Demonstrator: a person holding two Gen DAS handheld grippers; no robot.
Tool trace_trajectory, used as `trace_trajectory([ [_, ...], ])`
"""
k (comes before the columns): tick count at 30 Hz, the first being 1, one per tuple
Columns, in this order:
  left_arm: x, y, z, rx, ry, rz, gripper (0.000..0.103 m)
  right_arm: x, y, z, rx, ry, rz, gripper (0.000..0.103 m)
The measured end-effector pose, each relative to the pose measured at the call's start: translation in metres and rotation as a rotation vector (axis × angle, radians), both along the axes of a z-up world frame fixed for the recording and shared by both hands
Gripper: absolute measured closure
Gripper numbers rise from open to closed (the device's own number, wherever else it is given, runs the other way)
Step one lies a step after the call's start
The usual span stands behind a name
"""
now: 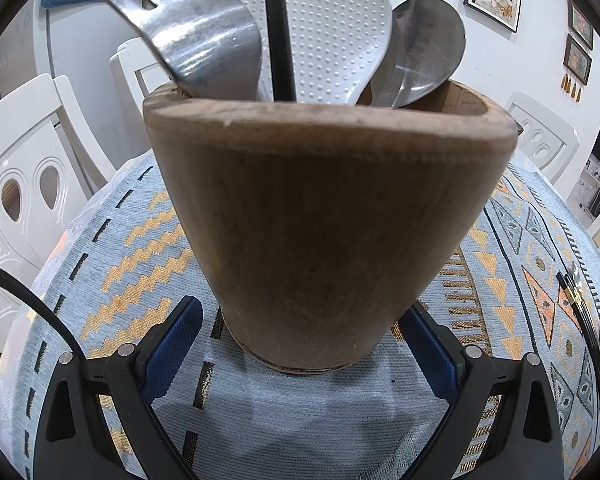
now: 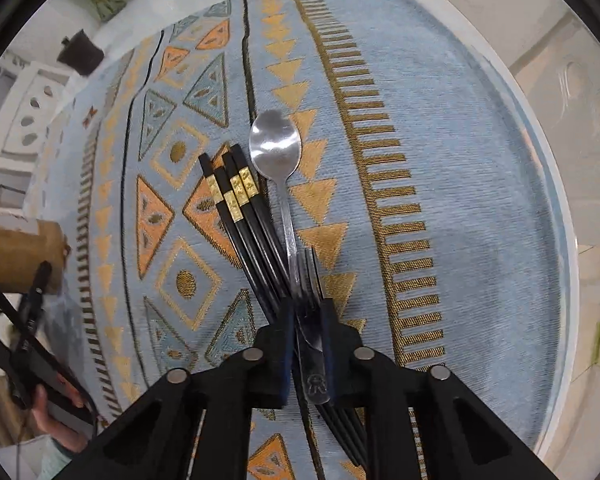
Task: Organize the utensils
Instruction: 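Lift the second fork with the right tool and carry it over the cup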
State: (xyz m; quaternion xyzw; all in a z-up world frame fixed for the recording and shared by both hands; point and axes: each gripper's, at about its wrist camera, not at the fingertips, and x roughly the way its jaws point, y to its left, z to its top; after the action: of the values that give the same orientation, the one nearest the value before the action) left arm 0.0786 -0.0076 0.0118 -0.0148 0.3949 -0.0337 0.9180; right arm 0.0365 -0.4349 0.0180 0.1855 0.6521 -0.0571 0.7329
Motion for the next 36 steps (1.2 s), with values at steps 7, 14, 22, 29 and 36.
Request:
trace_trajectory([
  [7, 0.0, 0.0, 0.0, 0.001, 0.0, 0.0, 0.004, -0.011, -0.028, 0.004, 0.031, -0.005, -0.042, 0.097],
  [14, 0.0, 0.0, 0.0, 0.0, -0.001, 0.0, 0.004, -0.001, -0.005, -0.004, -0.048, 0.049, 0.033, 0.097],
  [22, 0.0, 0.0, 0.0, 0.0, 0.0, 0.0, 0.004, 0.001, 0.004, -0.004, -0.096, 0.042, 0.088, 0.099],
  [29, 0.0, 0.0, 0.0, 0.001, 0.0, 0.0, 0.004, -0.021, -0.016, 0.042, 0.048, -0.135, 0.008, 0.1],
  [36, 0.0, 0.0, 0.0, 0.0, -0.001, 0.0, 0.004, -0.035, -0.029, 0.083, 0.22, -0.393, -0.03, 0.099],
])
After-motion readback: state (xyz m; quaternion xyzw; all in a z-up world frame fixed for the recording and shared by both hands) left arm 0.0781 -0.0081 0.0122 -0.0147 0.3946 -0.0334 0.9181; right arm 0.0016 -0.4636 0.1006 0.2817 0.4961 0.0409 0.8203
